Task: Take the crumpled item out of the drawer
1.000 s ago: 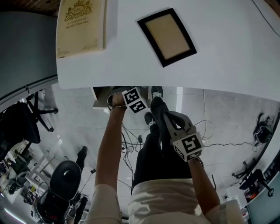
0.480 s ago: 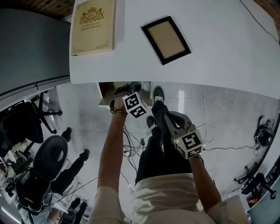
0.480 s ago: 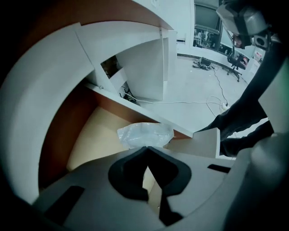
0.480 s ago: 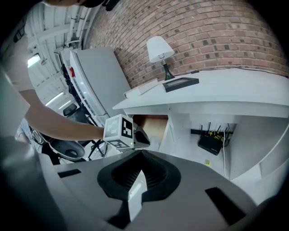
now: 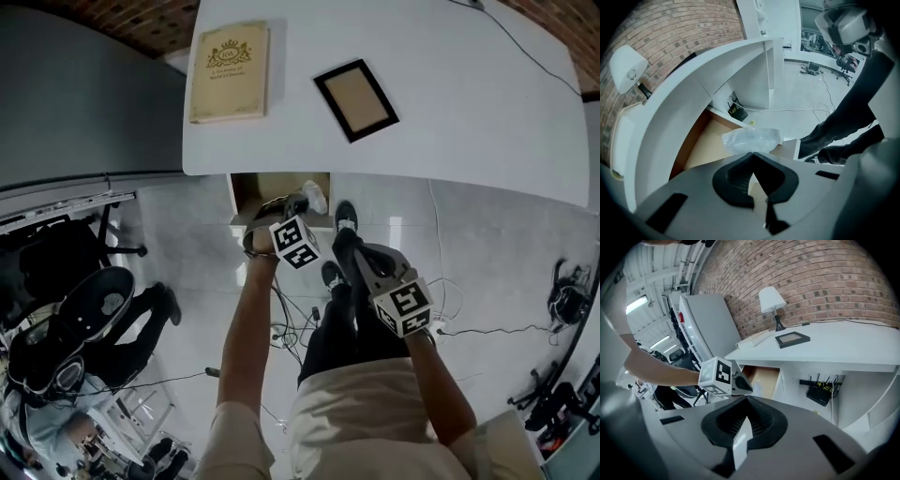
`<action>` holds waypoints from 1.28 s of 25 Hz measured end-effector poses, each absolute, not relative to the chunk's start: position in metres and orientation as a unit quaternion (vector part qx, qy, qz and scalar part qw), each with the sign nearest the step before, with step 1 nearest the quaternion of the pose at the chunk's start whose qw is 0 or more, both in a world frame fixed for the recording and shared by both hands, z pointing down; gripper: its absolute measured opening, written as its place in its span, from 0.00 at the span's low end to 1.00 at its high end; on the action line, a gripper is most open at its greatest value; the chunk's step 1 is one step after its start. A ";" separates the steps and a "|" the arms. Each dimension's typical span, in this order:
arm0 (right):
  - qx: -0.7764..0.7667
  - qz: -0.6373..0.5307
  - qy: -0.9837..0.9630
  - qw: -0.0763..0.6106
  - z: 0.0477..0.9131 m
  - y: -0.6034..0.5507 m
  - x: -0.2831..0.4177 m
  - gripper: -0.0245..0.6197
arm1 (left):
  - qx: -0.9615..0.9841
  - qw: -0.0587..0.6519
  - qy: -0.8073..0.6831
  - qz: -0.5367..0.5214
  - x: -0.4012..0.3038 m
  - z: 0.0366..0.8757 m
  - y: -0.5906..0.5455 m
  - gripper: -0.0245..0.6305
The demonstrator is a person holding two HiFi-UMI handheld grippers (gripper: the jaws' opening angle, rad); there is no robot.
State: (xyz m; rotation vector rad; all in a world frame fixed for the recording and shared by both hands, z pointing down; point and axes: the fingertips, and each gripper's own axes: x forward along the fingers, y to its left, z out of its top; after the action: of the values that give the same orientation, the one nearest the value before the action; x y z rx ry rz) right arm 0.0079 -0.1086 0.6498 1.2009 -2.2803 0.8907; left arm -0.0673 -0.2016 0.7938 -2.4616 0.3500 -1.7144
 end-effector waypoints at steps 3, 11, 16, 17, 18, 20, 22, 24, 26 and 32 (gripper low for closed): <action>0.429 0.309 -0.822 0.211 0.641 -0.105 0.010 0.08 | -0.818 0.059 0.126 -0.559 -0.065 0.776 -0.194 0.06; 0.453 0.325 -0.809 0.188 0.621 -0.090 0.016 0.08 | -0.834 0.032 0.192 -0.516 -0.065 0.717 -0.170 0.06; 0.449 0.316 -0.814 0.189 0.608 -0.081 0.008 0.08 | -0.843 0.014 0.221 -0.491 -0.070 0.688 -0.156 0.06; 0.449 0.315 -0.815 0.190 0.605 -0.078 0.006 0.08 | -0.845 0.009 0.228 -0.484 -0.072 0.682 -0.153 0.06; 0.449 0.313 -0.815 0.191 0.602 -0.076 0.005 0.08 | -0.846 0.004 0.235 -0.479 -0.074 0.676 -0.150 0.06; 0.451 0.310 -0.815 0.190 0.595 -0.072 0.003 0.08 | -0.847 -0.002 0.248 -0.470 -0.080 0.663 -0.144 0.06; 0.452 0.307 -0.816 0.188 0.587 -0.067 0.000 0.08 | -0.849 -0.010 0.261 -0.459 -0.085 0.649 -0.136 0.06; 0.448 0.303 -0.819 0.192 0.581 -0.061 -0.005 0.08 | -0.851 -0.020 0.272 -0.449 -0.090 0.636 -0.126 0.06; 0.444 0.297 -0.822 0.199 0.577 -0.056 -0.009 0.08 | -0.853 -0.027 0.278 -0.440 -0.096 0.622 -0.115 0.06; 0.444 0.287 -0.825 0.200 0.561 -0.042 -0.022 0.08 | -0.857 -0.037 0.293 -0.422 -0.113 0.592 -0.085 0.06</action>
State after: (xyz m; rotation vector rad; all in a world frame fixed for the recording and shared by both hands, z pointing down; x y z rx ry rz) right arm -0.0222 -0.0424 0.5612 1.2400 -2.3062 0.8023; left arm -0.1127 -0.0853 0.5918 -2.7570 0.9442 -1.3578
